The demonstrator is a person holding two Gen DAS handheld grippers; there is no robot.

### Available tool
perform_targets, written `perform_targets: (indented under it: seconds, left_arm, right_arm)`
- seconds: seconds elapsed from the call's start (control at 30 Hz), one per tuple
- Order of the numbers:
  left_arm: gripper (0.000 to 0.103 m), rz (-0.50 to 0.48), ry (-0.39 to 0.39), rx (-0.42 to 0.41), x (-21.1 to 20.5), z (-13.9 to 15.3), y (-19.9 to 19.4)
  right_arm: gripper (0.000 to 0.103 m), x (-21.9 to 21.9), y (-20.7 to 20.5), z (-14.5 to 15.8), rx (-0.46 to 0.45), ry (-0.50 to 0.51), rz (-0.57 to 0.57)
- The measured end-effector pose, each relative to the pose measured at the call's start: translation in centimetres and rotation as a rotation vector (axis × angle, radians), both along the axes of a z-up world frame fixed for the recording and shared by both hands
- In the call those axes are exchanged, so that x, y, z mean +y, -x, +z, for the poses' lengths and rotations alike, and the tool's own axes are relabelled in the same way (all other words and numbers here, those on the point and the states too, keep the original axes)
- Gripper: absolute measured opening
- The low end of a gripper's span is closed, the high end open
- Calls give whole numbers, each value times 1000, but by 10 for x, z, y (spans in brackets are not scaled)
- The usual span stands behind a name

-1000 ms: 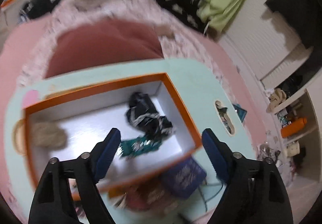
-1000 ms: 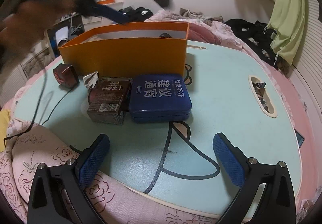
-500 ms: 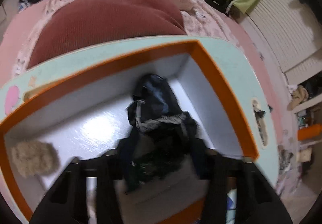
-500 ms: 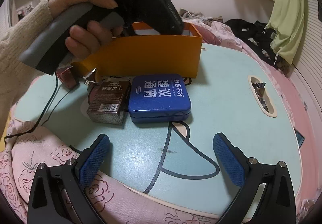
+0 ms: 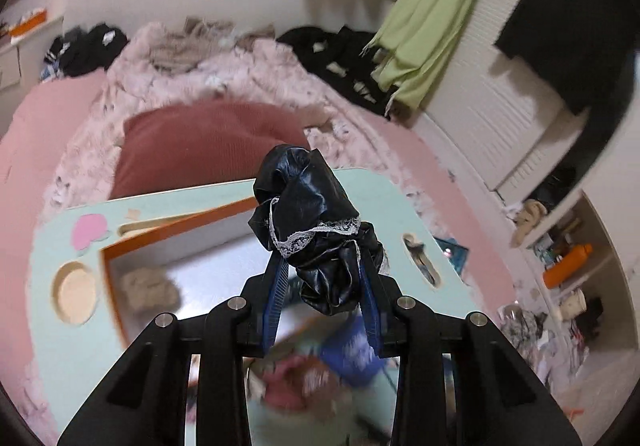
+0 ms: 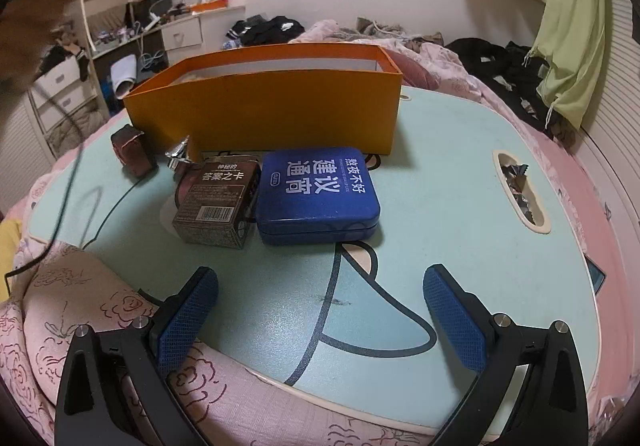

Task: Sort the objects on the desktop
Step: 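Grasp the black lace pouch in the orange box with the left gripper, set it on the table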

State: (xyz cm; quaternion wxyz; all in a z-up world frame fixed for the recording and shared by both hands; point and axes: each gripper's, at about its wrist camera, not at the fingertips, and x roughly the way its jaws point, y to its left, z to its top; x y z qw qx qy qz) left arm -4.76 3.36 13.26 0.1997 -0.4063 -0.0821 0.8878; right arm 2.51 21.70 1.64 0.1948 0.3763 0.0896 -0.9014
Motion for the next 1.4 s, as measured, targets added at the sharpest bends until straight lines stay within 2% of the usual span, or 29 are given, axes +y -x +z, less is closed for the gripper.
perform_targets:
  seconds: [0.1,0.17,0.3,0.4,0.47,0.53,0.67,0.73,0.8,0.83,0.87,1.0,1.33,1.4]
  left_arm:
    - [36,1,37,-3,-10,-12,-26]
    - [36,18,65,-34,-17,-32,-37]
    - [37,-29,60,-103,-14,-72,-55]
    - [45,-45,80,-105,-9,-88,-64]
    - [47,-43,109,-63,-9,-94,-74]
    - [59,-19,160,-29,-12,-98,-86]
    - [70,16,217,28,-26,-106,-113]
    - [78,25,232,24,-29,-113,-118]
    - [79,38,280,-4,-25,-129,-114]
    - [89,50,303,-12,-23,-136,-111]
    - [92,76,316,9,-22,-139,-109]
    - [103,112,299,-23,-22,-146,-95]
    - [103,119,296,-15,-22,-150,-89]
    - [103,119,295,-13,-20,-150,-93]
  right_arm:
    - [103,1,-1,0,0,1,0]
    - [103,1,-1,1,0,1,-1]
    - [103,0,-1,0,1,1,-1]
    - [103,0,-1,0,1,1,-2]
    - [103,1,-2,0,1,1,-2]
    - [103,0,-1,0,1,1,-2]
    - [103,1,-2,0,1,1,-3]
    - [103,1,-2,0,1,1,-3]
    - [103,0,-2,0,0,0,-3]
    - [103,0,-2,0,3,-1,-3]
    - [103,0,-2,0,1,0,-4]
    - [103,0,-3,1,3,-1,-5]
    - [103,0,-2,2,-6,-11,-13]
    - [98,0,-2,8,-7,2,-13]
